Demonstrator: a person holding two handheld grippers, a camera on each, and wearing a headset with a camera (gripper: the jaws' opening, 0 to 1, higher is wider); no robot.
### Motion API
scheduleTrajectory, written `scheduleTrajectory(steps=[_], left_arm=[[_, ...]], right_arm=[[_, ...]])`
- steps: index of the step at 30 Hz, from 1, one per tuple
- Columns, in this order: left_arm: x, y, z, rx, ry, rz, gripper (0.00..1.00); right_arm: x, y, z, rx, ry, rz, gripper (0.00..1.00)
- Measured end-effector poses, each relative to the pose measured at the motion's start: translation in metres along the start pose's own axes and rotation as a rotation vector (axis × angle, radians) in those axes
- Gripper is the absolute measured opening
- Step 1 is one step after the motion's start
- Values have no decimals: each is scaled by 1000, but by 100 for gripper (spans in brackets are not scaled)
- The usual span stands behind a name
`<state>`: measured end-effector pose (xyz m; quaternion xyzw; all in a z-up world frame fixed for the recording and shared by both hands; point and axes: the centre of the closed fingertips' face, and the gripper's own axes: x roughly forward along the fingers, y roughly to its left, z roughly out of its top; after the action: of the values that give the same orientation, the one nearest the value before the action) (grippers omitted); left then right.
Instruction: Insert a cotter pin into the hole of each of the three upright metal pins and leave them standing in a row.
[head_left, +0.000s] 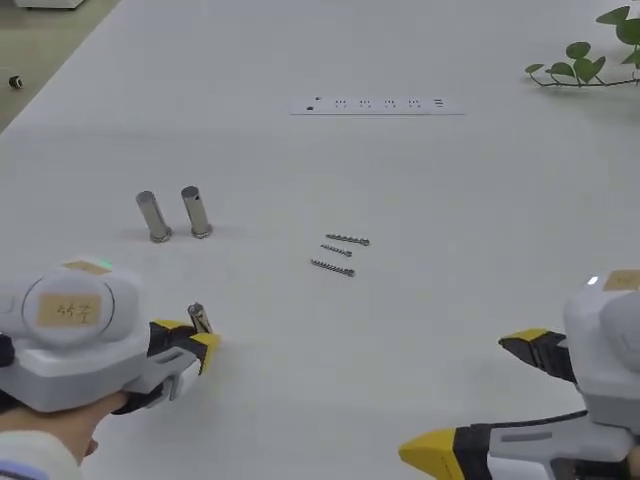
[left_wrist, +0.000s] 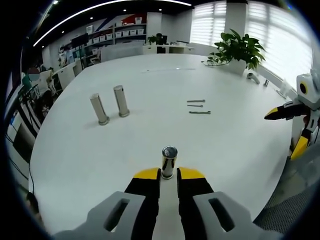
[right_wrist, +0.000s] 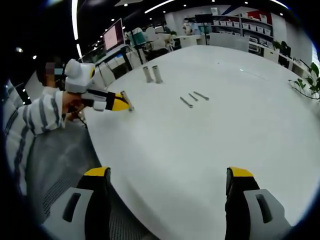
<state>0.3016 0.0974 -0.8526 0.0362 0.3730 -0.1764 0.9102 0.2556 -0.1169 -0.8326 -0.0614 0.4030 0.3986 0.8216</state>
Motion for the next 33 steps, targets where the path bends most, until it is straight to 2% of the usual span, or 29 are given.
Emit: scheduleTrajectory(steps=[10,13,19,21,22,24,25,26,27,29,33], left_arm=[[-3,0,-1,5,1,-2,16],[-4,-1,-4,8,12,-10,17],[-10,-4,-2,38,7,-58,25],[-13,-4,-6,33,27,-73,28],[-15,-6,-6,3,34,-88,29],[-17,-6,-4,-3,12,-113,33],[-18,-4,-3,2,5,-109,36],[-20,-4,-1,24,-12,-116,40],[-21,-5,2,13,-37,-132,44],[-24,-11,11,-82,-90,-180,51],[-27,-7,13,-44,-111,-171,59]], right_arm=[[0,0,0,-2,1,1,97],[0,0,0,-7,6,2,97],[0,0,3,-10,4,1,97],[0,0,3,-14,9,1,97],[0,0,3,-16,12,1,97],[0,1,3,-18,13,1,97],[0,0,3,-18,13,0,97],[0,0,4,-17,13,-2,97],[0,0,4,-16,13,-2,97],[-1,0,4,-17,16,-4,97],[-2,0,5,-23,20,-7,97]])
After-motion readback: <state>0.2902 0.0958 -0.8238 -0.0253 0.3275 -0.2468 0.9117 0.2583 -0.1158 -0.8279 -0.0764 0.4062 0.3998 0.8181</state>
